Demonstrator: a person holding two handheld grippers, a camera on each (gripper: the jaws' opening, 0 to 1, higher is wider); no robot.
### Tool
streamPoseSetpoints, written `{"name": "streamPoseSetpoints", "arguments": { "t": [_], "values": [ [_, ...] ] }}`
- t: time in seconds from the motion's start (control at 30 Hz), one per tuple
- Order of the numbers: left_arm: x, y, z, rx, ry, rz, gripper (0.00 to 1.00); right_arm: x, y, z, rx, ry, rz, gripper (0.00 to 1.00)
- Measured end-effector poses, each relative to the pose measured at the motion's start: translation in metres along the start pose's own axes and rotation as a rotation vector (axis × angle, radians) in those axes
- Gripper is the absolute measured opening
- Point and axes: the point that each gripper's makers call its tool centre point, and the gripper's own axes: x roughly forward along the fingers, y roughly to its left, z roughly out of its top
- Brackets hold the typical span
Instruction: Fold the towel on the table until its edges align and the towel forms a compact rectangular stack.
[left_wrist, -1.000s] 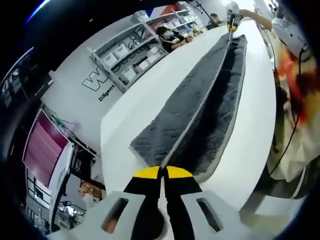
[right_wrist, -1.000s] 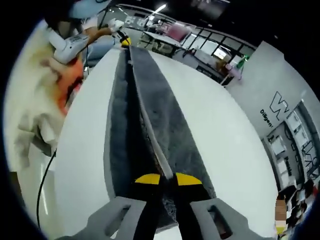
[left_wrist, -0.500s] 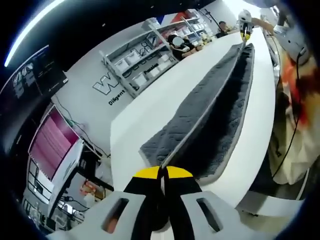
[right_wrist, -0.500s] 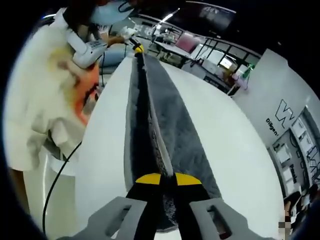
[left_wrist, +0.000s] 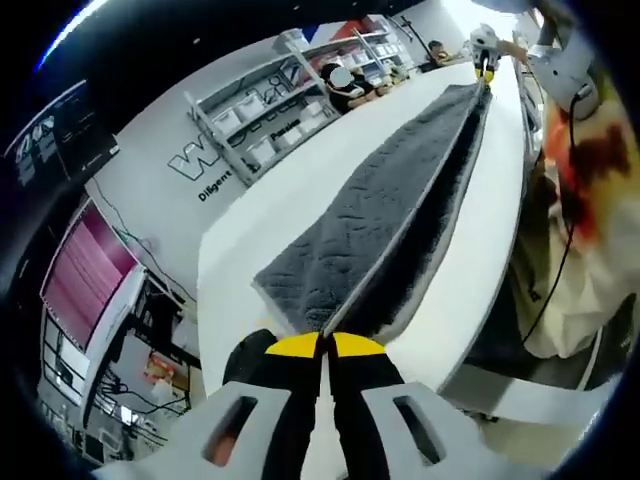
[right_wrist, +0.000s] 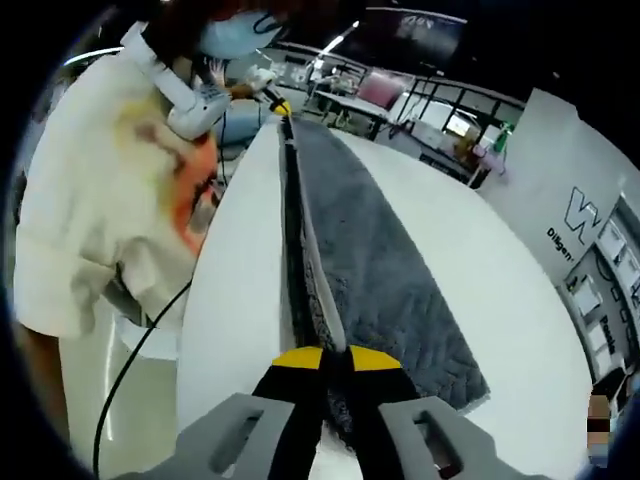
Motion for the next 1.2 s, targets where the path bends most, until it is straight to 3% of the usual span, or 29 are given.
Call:
{"name": "streamPoseSetpoints", "arguments": {
  "t": [0.13,0.27,0.33,0.47,0.6,0.73,0.87,1.0,1.2],
  "values": [
    [-0.001,-0.003,-0.003,-0.028,0.001,-0.035,0.05,0.002,0.006,-0.007,0.051,0.026,0.037,0.13],
    [-0.009,-0.011,-0.012,-0.047,0.034,-0.081,0.17,-0.01,0.009,-0.009,0.078,0.013,0.039,0.28],
    [-0.013,-0.011,-0.009,-0.066,0.0,-0.083,0.18,-0.017,0.007,-0.011,0.095,0.0,0.024,0.3],
    [-0.025,-0.004,0.009,-0.124,-0.126,-0.054,0.2,-0.025,-0.002,-0.005,0.123,-0.061,-0.037,0.33],
    [-0.03,-0.002,0.016,-0.118,-0.147,-0.05,0.23,-0.03,-0.011,0.004,0.141,-0.128,-0.084,0.37],
    [-0.026,-0.006,0.033,-0.12,-0.2,-0.068,0.3,-0.035,-0.028,0.013,0.198,-0.192,-0.153,0.47],
    [-0.016,-0.015,0.053,-0.117,-0.251,-0.089,0.32,-0.029,-0.035,0.011,0.221,-0.167,-0.183,0.55],
    [-0.002,-0.026,0.074,-0.118,-0.276,-0.116,0.32,-0.028,-0.038,0.014,0.212,-0.183,-0.185,0.52],
    [0.019,-0.057,0.123,-0.118,-0.369,-0.217,0.31,-0.029,-0.05,0.023,0.214,-0.223,-0.212,0.49]
  ]
}}
